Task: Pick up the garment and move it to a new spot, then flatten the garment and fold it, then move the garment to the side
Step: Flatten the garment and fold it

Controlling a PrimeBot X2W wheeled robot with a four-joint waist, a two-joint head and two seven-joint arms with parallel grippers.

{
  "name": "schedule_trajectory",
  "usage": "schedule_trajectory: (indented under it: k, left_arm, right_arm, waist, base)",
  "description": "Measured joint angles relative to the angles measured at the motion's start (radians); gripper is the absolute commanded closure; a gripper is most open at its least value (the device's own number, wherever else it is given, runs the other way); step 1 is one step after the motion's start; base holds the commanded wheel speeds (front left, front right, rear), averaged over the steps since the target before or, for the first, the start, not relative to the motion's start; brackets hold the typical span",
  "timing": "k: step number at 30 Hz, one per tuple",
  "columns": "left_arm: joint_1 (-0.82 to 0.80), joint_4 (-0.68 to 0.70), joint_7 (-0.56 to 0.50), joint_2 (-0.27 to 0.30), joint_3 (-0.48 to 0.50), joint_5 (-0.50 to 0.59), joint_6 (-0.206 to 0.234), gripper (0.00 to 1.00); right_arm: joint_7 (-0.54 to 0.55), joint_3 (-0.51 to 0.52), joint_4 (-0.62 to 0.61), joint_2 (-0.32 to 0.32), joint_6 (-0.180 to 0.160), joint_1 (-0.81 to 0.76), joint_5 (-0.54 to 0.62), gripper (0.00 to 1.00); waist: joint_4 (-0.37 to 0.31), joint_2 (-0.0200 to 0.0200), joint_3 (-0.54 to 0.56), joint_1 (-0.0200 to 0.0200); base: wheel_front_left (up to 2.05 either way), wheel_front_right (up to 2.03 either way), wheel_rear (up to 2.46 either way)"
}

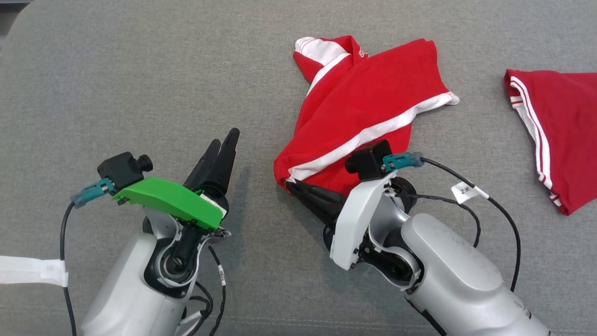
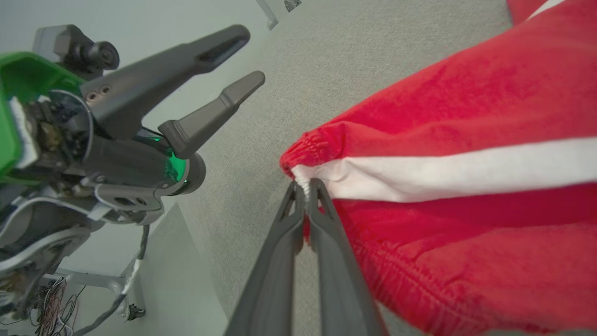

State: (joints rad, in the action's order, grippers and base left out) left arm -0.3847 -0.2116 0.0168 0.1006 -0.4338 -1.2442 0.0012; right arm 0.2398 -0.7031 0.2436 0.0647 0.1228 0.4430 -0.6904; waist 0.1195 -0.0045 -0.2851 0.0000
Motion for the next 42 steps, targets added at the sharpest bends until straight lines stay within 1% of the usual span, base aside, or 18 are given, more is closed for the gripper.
schedule_trajectory:
  k: [3,8,13,16,17,18,19,22,30,33,34,37,42]
  left_arm:
    - [0.000,0.007,-0.004,-0.003,-0.001,-0.002,0.000,0.00]
    - [-0.001,0.028,0.012,-0.004,0.024,-0.002,0.000,0.00]
    - [-0.001,0.043,0.043,0.023,0.083,-0.002,0.000,0.00]
    - [-0.001,0.048,0.047,0.029,0.093,-0.004,0.000,0.00]
    - [-0.001,0.049,0.047,0.029,0.096,-0.009,0.000,0.00]
    - [-0.001,0.050,0.048,0.029,0.098,-0.013,0.002,0.00]
    - [0.000,0.052,0.050,0.029,0.100,-0.013,0.004,0.00]
    - [0.003,0.058,0.056,0.033,0.108,-0.016,0.008,0.00]
    - [0.063,0.057,0.065,0.043,0.111,-0.020,0.008,0.00]
    - [0.080,0.059,0.074,0.057,0.113,-0.019,0.008,0.00]
    - [0.087,0.059,0.080,0.067,0.112,-0.016,0.008,0.00]
    - [0.109,0.060,0.097,0.101,0.111,0.027,0.008,0.00]
    - [0.157,0.059,0.124,0.150,0.106,0.093,0.015,0.00]
  right_arm:
    - [0.000,-0.039,0.016,0.001,0.000,0.000,-0.018,1.00]
    - [-0.017,-0.048,0.026,0.002,0.000,0.002,-0.045,1.00]
    - [-0.052,-0.085,0.013,0.002,0.000,0.032,-0.104,1.00]
    - [-0.072,-0.107,0.016,0.003,0.000,0.056,-0.106,1.00]
    - [-0.079,-0.113,0.020,0.002,0.000,0.062,-0.105,0.60]
    - [-0.088,-0.115,0.023,0.002,0.000,0.065,-0.098,0.34]
    - [-0.092,-0.119,0.027,0.002,0.000,0.069,-0.095,0.00]
    - [-0.109,-0.138,0.037,0.002,0.000,0.084,-0.080,0.00]
    - [-0.127,-0.134,0.064,0.003,0.000,0.077,-0.056,0.00]
    - [-0.149,-0.127,0.050,0.028,-0.008,0.063,-0.029,0.00]
    - [-0.162,-0.122,0.047,0.048,-0.016,0.058,-0.010,0.00]
    - [-0.215,-0.081,0.034,0.113,-0.057,0.047,0.040,0.00]
    - [-0.312,-0.004,0.004,0.181,-0.143,0.004,0.099,0.00]
  waist:
    - [0.017,0.0000,-0.002,0.0000]
    - [0.039,0.0000,-0.002,0.0000]
    - [0.057,0.0000,0.006,0.0000]
    - [0.067,0.0000,0.013,0.0000]
    - [0.070,0.0000,0.016,0.0000]
    - [0.074,0.0000,0.018,0.0000]
    - [0.077,0.0000,0.020,0.0000]
    - [0.081,0.0000,0.025,0.0000]
    - [0.059,0.0000,0.041,0.0000]
    - [0.044,0.0000,0.052,0.0000]
    - [0.038,0.0000,0.056,0.0000]
    - [0.019,0.0000,0.070,0.0000]
    - [-0.018,0.0000,0.095,0.0000]
  base:
    - [0.00,0.00,0.00]
    - [0.00,0.00,0.00]
    - [0.00,0.00,0.00]
    - [0.00,0.00,0.00]
    - [0.00,0.00,0.00]
    - [0.00,0.00,0.00]
    - [0.00,0.00,0.00]
    - [0.00,0.00,0.00]
    - [0.00,0.00,0.00]
    - [0.00,0.00,0.00]
    - [0.00,0.00,0.00]
    - [0.00,0.00,0.00]
    - [0.00,0.00,0.00]
